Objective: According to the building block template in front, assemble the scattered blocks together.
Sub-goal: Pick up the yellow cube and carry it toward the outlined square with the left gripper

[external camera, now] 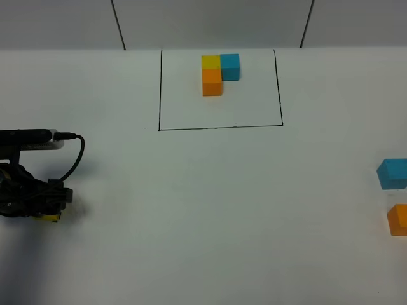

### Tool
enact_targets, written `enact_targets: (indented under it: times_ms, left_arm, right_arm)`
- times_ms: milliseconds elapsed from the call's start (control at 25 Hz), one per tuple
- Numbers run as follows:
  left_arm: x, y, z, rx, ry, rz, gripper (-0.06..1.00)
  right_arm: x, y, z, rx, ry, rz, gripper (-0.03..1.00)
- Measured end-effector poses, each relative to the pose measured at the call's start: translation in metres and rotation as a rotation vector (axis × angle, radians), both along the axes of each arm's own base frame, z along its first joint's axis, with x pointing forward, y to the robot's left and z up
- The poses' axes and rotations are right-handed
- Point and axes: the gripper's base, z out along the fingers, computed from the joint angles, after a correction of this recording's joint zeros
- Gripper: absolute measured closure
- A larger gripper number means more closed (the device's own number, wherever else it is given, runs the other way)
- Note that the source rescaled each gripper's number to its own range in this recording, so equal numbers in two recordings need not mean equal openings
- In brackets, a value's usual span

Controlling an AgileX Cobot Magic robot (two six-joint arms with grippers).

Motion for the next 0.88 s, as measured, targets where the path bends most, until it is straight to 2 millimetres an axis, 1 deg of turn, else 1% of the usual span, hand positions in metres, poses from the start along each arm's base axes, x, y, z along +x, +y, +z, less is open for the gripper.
enact_targets:
  times_ms: [80, 200, 720, 840, 880]
  left_arm:
    - [0.000, 0.000, 0.000, -0.002, 0.004, 0.003, 0.13]
    - [-0.001, 0.000, 0.000, -0.002, 0.009, 0.004, 0.38]
    - [-0.002, 0.000, 0.001, -0.001, 0.018, 0.003, 0.38]
    - [-0.006, 0.000, 0.011, -0.001, 0.018, 0.003, 0.38]
    - [-0.008, 0.000, 0.017, -0.001, 0.007, 0.004, 0.38]
  right_arm:
    - [0.000, 0.000, 0.000, 0.000, 0.000, 0.000, 0.97]
    - [0.000, 0.000, 0.000, 0.000, 0.000, 0.000, 0.97]
    - [0.000, 0.000, 0.000, 0.000, 0.000, 0.000, 0.97]
    - [0.000, 0.000, 0.000, 0.000, 0.000, 0.000, 0.97]
    - [0.000, 0.000, 0.000, 0.000, 0.000, 0.000, 0.97]
